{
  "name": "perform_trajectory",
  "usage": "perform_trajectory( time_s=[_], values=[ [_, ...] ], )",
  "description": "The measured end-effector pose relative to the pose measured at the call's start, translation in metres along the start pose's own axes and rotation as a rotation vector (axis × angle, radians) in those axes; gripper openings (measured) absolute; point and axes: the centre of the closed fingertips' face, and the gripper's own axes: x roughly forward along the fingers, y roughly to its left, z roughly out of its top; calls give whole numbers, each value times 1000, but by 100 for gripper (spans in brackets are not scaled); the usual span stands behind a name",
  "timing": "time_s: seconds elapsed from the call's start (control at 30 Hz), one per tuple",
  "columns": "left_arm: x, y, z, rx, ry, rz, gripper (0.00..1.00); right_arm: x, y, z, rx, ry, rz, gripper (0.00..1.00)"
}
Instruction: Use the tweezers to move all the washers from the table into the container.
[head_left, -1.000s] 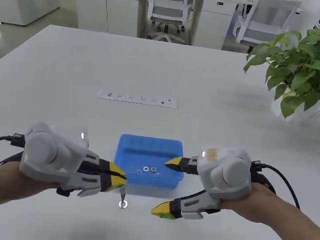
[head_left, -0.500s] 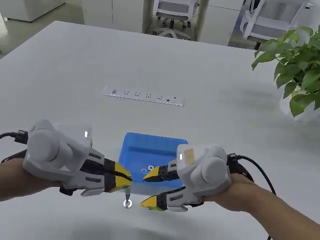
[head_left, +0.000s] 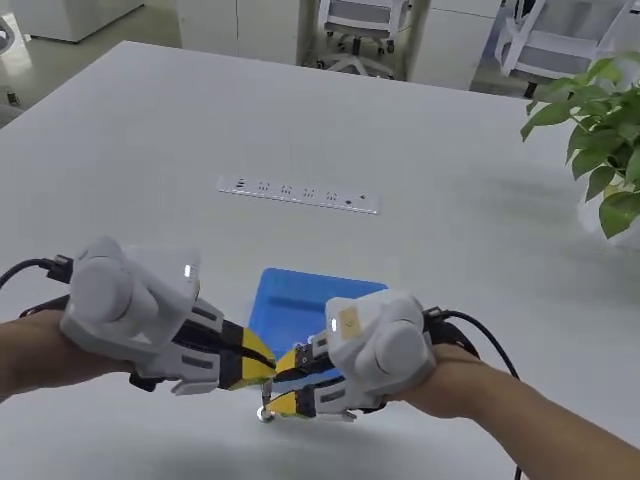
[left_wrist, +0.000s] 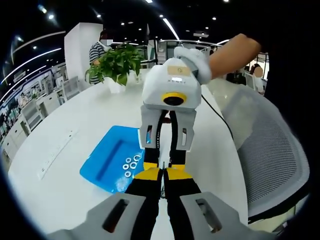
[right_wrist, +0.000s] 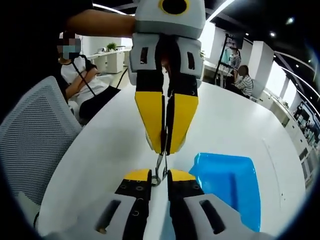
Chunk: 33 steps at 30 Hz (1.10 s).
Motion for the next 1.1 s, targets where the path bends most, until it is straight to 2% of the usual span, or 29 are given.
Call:
perform_trajectory(
  time_s=[0.2,0.43,0.93,1.1],
  values=[
    [1,-1,3,1,2,-5,6,1,-1,-1,-7,6,11,11],
    [2,1,4,1,8,-5,6,2,-2,-2,22,8,10,9],
    [1,1,1,5,23,-1,6,2,0,-3,33,28,13,8],
    [1,1,-1,2,32,7,12,-1,1,-2,34,27,7,8]
  ],
)
